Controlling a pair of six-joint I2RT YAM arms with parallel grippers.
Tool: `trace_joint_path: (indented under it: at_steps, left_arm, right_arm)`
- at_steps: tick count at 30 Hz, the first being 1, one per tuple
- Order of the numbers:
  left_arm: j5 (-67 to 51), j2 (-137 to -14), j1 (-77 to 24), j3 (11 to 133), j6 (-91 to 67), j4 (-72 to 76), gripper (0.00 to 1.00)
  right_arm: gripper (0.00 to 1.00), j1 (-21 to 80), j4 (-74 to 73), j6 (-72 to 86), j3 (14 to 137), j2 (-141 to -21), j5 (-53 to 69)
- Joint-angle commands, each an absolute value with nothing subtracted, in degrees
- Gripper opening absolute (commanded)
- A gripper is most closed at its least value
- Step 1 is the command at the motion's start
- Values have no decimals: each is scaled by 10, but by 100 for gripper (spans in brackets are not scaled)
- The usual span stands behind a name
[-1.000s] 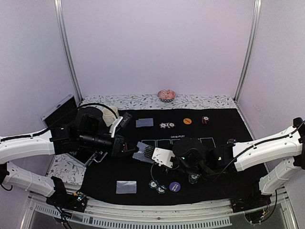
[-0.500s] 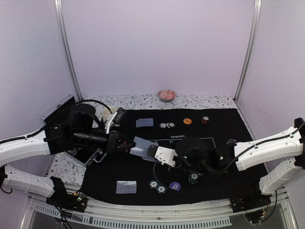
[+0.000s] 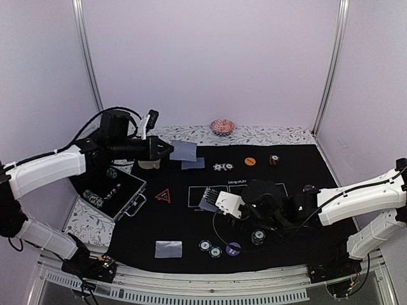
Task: Distribute texas hold em gaming equipment
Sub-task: Distribute the poker card in the big blind area.
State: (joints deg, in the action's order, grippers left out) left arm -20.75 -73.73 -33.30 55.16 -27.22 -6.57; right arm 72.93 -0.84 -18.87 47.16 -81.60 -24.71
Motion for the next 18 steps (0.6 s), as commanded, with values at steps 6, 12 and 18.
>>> trace_joint_path:
  at_steps: [6,12,18]
  left_arm:
    - [-206,-1069,-275,773,-246,-36,0]
    - [-219,-1223,-263,885,-259,-55,0]
    - [-214,-1272,-259,911,-262,-63,0]
  right_arm:
    - [56,726,-5,-172,460,-778,-247]
    - [55,725,-17,-172,466,-775,-248]
    - [55,725,-27,-169,469,-771,-248]
